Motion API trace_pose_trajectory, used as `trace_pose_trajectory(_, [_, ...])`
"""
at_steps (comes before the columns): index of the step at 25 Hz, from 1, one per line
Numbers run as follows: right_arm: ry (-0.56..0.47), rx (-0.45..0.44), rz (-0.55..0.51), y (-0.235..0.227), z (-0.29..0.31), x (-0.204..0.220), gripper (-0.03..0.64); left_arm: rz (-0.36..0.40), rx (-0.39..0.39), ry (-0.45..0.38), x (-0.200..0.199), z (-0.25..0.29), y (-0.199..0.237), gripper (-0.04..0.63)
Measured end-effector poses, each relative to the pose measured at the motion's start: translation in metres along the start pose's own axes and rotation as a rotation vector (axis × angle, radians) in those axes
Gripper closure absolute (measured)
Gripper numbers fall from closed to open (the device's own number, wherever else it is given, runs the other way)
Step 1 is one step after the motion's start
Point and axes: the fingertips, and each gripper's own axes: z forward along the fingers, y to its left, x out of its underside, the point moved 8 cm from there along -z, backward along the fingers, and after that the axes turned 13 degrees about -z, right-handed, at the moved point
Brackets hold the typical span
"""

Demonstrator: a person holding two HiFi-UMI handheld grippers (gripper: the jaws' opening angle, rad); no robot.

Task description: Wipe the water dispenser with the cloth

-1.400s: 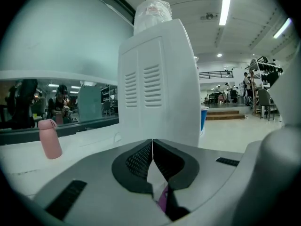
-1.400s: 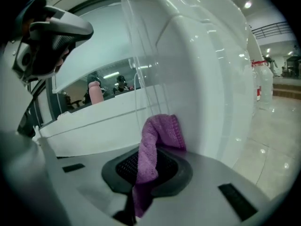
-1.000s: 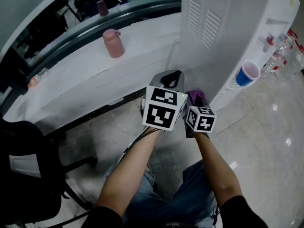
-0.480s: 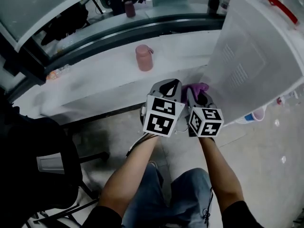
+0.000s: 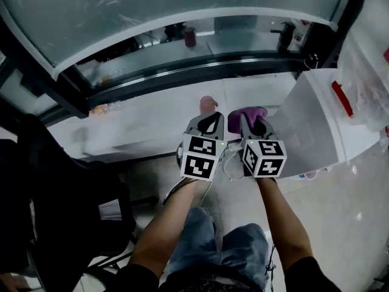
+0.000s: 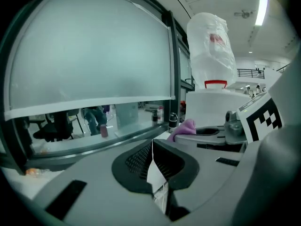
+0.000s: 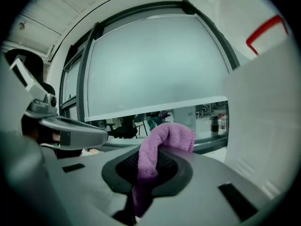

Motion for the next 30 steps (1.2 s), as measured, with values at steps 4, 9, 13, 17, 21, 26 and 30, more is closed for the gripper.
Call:
trace_pose_trajectory(4, [-0.018, -0.011, -0.007, 0.003, -0.015, -0.078, 0.574, -0.001, -0.013, -0.017, -0.07, -0.033, -0.002, 0.568])
trace_pose_trajectory(9, [-0.026, -0.011, -0.026, 0.003, -0.044, -0.162, 0.574, 0.004, -0.022, -0.031, -0.142, -0.079, -0.013, 0.568])
trace_pose_trajectory(13, [-0.043, 0.01, -0.055, -0.001, -0.069, -0.22, 0.574, 0.018, -0.034, -0.04, -0.186, -0.109, -0.017, 0.568])
trace_pose_trajectory(17, [-0.072, 0.044, -0.067, -0.006, -0.093, -0.258, 0.574, 0.034, -0.035, -0.059, -0.216, -0.131, -0.017, 0.568])
trace_pose_trajectory(21, [-0.099, 0.054, -0.09, -0.01, -0.11, -0.283, 0.574, 0.033, -0.029, -0.084, -0.233, -0.148, -0.016, 0.568])
trace_pose_trajectory(26, [-0.128, 0.05, -0.096, -0.011, -0.123, -0.299, 0.574, 0.05, -0.014, -0.108, -0.241, -0.156, -0.014, 0.568])
trace_pose_trajectory(30, [-0.143, 0.062, -0.118, -0.013, -0.131, -0.307, 0.574, 0.05, -0.004, -0.119, -0.244, -0.155, -0.013, 0.568])
